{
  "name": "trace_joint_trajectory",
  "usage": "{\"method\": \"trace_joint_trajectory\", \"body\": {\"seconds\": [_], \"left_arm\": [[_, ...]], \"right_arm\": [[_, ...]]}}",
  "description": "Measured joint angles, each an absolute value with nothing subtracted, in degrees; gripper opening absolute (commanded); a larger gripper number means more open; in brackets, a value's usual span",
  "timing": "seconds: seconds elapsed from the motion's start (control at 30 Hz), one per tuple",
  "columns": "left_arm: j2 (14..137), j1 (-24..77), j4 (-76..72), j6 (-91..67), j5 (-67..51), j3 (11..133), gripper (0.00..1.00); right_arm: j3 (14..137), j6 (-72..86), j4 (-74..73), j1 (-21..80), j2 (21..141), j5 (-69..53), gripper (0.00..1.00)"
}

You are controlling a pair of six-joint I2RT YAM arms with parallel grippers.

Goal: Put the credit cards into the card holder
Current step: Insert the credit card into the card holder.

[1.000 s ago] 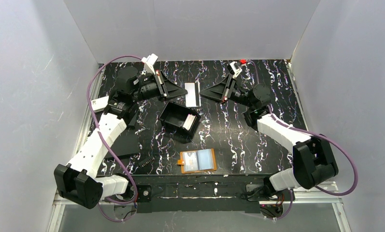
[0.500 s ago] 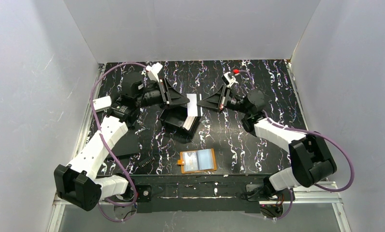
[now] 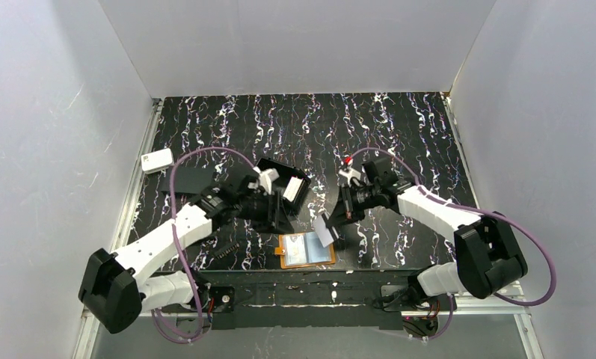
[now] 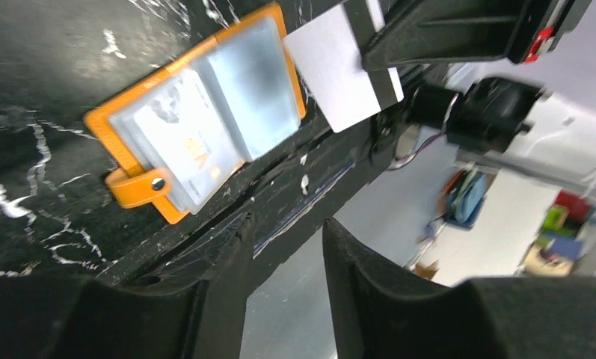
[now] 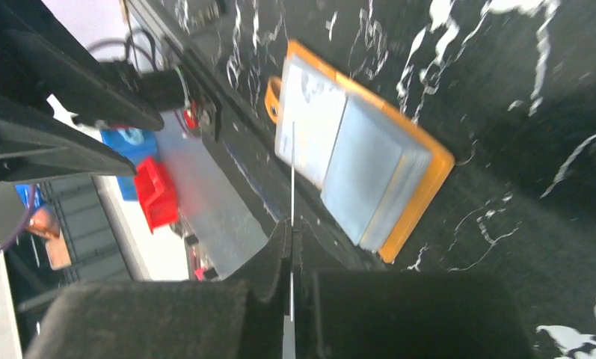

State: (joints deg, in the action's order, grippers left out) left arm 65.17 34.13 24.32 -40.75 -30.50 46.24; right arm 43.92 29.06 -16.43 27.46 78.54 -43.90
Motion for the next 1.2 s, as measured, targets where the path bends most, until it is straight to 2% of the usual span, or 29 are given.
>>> {"method": "trace_joint_trajectory", "body": {"seconds": [0.07, 0.23, 0.6, 1.2], "left_arm": [[66.06, 39.16, 22.24, -40.88, -28.32, 45.10, 0.27], [71.50, 45.56, 17.54, -40.97, -24.73, 42.70, 0.21], [80.60, 46.30, 12.82, -39.94, -21.28, 40.10, 0.16], [83.07, 46.33, 12.86, -39.62, -17.67, 39.09, 0.10]], "right_arm": [[42.87, 28.69, -17.17, 29.21, 78.59, -44.10, 0.01], [41.67, 28.82, -16.71, 34.59, 79.77, -44.03, 0.01], [39.53, 31.55, -11.77, 36.56, 84.20, -43.05, 0.01], [39.53, 33.17, -8.12, 37.93, 89.27, -40.84, 0.01]]}}
